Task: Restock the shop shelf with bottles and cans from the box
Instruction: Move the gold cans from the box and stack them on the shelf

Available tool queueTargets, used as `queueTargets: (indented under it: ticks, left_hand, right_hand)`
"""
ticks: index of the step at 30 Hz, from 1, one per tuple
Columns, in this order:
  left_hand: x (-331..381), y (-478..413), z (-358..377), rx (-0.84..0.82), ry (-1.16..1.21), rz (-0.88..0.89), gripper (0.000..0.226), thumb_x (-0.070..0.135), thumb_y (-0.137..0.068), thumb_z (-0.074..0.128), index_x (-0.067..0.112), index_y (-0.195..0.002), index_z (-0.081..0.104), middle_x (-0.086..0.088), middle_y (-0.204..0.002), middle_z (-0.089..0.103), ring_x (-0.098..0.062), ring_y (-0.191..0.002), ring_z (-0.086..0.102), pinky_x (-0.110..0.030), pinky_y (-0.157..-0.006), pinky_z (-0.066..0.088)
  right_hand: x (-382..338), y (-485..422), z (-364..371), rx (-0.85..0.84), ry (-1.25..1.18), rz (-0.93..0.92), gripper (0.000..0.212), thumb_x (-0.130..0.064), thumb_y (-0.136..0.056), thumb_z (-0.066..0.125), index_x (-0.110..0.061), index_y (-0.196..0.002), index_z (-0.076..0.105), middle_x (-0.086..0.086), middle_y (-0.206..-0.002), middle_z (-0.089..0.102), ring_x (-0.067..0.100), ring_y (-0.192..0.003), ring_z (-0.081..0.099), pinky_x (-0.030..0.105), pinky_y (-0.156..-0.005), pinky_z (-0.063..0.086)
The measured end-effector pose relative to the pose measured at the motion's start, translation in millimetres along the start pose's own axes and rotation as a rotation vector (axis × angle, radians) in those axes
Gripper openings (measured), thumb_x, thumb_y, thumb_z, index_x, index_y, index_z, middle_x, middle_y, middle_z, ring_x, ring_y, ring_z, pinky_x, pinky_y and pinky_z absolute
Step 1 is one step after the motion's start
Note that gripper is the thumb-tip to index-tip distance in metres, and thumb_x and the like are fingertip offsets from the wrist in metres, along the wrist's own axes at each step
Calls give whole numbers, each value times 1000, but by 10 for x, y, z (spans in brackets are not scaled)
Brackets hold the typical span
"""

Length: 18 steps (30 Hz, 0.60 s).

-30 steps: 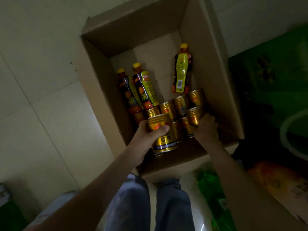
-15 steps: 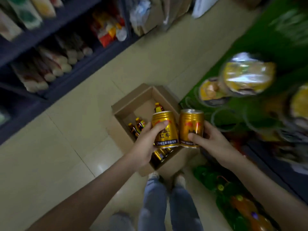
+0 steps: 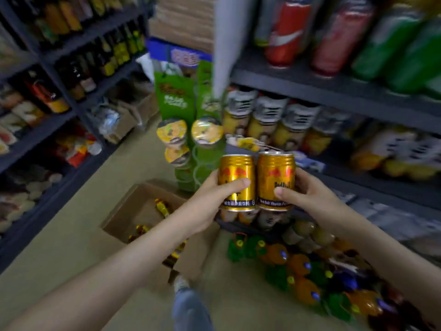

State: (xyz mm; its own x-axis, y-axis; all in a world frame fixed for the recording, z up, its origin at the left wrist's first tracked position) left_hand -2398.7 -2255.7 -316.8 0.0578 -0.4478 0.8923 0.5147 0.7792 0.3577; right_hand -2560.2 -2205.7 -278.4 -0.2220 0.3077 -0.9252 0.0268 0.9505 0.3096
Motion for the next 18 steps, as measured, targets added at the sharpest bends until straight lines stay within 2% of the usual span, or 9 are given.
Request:
queueTargets:
  ticks: [2, 4, 6, 8, 12, 15, 18]
  left_hand:
    - [11, -7, 719, -74, -30, 8, 65, 24, -69, 81, 17, -127, 52, -8, -111, 70, -20, -92, 70, -30, -72, 56]
    - [58, -4, 1414, -162, -58, 26, 59, 28, -65, 77, 20, -120, 55, -3, -104, 72, -17, -90, 69, -34, -80, 55]
    - [169, 21, 2050, -241, -91, 60, 59, 32, -63, 73, 23, -119, 56, 1, -104, 72, -16, -96, 68, -37, -92, 50]
    - [293, 29, 2560, -292, -118, 90, 61, 35, -66, 72, 23, -123, 54, 1, -111, 70, -17, -104, 66, -37, -96, 49]
    - [545, 40, 3374, -422, -230, 152, 54, 44, -71, 68, 28, -121, 57, 2, -114, 70, -17, -107, 65, -37, -96, 49]
    - [719, -17, 3860, -505, -282, 194, 51, 45, -69, 69, 30, -116, 59, 4, -113, 70, -16, -106, 66, -38, -98, 47]
    - [884, -132, 4305, -551, -328, 238, 52, 47, -64, 72, 31, -112, 60, 3, -108, 72, -19, -103, 67, -44, -98, 49]
  right_hand:
    - [70, 512, -550, 106, -23, -30, 60, -42, -62, 71, -30, -118, 55, -9, -109, 70, 3, -98, 66, 23, -80, 51]
    - [95, 995, -1073, 207, -29, -62, 57, -39, -64, 70, -28, -117, 54, -7, -108, 69, 1, -94, 66, 18, -74, 52]
    - [54, 1412, -1550, 301, -19, -91, 55, -37, -66, 68, -27, -118, 54, -7, -108, 68, 1, -93, 66, 17, -73, 52]
    - [-12, 1738, -1967, 387, -3, -122, 56, -38, -68, 68, -27, -121, 53, -7, -109, 68, 1, -95, 66, 18, -75, 52]
    - [-122, 2223, -2588, 510, 30, -185, 55, -42, -70, 68, -32, -122, 52, -12, -110, 67, -1, -97, 65, 20, -80, 50]
    - [-187, 2466, -2961, 608, 1, -237, 44, -36, -75, 67, -33, -117, 53, -14, -107, 67, -3, -93, 65, 14, -72, 51]
    - [-242, 2657, -3321, 702, -18, -279, 50, -37, -71, 68, -30, -118, 55, -14, -104, 70, -1, -94, 66, 12, -71, 52]
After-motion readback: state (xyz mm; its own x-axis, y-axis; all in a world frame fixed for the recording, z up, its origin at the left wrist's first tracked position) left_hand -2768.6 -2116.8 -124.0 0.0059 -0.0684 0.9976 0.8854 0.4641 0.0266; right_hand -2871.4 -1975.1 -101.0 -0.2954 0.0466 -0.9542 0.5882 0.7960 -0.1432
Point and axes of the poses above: each hand's wrist, its own y-axis away from the middle knuckle, its own z-axis out of the palm, x = y × z, the point moved 8 cm from there along -y, towards the middle knuckle
